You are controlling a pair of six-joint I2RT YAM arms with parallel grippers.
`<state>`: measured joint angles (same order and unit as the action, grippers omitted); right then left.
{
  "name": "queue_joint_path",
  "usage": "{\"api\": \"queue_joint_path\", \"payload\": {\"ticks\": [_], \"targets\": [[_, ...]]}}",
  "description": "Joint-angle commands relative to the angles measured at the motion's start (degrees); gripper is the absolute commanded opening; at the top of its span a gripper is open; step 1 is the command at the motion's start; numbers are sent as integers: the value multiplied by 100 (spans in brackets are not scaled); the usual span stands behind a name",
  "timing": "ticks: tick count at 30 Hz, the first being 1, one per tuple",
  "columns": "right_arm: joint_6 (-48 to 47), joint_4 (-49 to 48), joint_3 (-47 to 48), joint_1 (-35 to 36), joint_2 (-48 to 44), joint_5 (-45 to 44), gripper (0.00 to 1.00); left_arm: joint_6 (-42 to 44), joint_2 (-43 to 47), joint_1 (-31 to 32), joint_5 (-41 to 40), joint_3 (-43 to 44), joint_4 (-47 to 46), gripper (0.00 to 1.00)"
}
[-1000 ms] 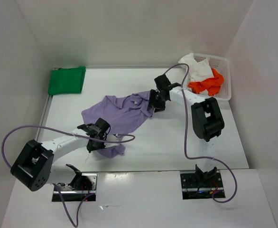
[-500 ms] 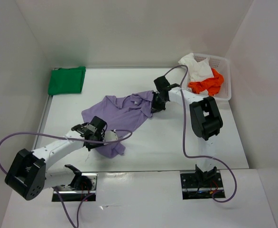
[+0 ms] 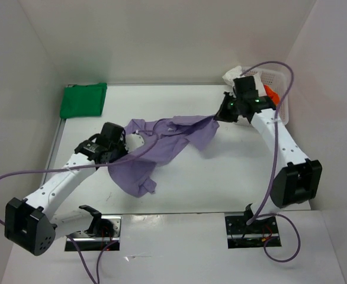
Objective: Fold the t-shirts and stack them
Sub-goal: Flatten out the tshirt
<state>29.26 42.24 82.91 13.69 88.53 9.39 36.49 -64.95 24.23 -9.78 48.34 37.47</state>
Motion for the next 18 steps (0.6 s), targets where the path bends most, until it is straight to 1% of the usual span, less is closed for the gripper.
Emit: {"api": "queue_joint_path", "payload": {"ticks": [1,3,4,5,6,7,9,10,11,13,14,16,17,18], "targets": [[-261,583,477,-610,-467,325,0,-448,114,-277,-663,763,-319,0],[-376,636,865,-919,-591,589,0,-607,52,-392,-937,1465,-478,0],[-438,706,1398,-1052,-591,686,0,-712,-130,-445,-1077,1755,-556,0],[-543,768,1716,-1262,-531,739,0,-713,-202,-532,-1331,2054,-609,0],[-596,908,2381,-1316,-469,740,0,-774,-368,-533,-1438,2736,-610,0],[-596,996,2709,-1317,-399,740,0,-775,-456,-690,-1587,3099,-557,0],[-667,1137,3342,-1378,-337,398,0,-775,-684,-849,-1588,3838,-426,0],[-667,1137,3397,-1378,-337,328,0,-723,-738,-928,-1588,4468,-277,0],[-667,1190,3398,-1378,-337,196,0,-661,-739,-1077,-1519,4709,-206,0],[-667,1190,3101,-1378,-617,117,0,-477,-739,-1131,-1378,4974,48,0],[-667,1190,2716,-1378,-740,64,0,-233,-582,-1209,-1256,4975,163,0],[-597,1190,2188,-1378,-1153,-25,0,-90,-362,-1210,-1254,4661,373,0],[-596,1190,1515,-1378,-1284,-25,0,58,-126,-1210,-976,4171,505,0],[-544,1190,1152,-1378,-1399,28,0,112,7,-1210,-825,3862,637,0]]}}
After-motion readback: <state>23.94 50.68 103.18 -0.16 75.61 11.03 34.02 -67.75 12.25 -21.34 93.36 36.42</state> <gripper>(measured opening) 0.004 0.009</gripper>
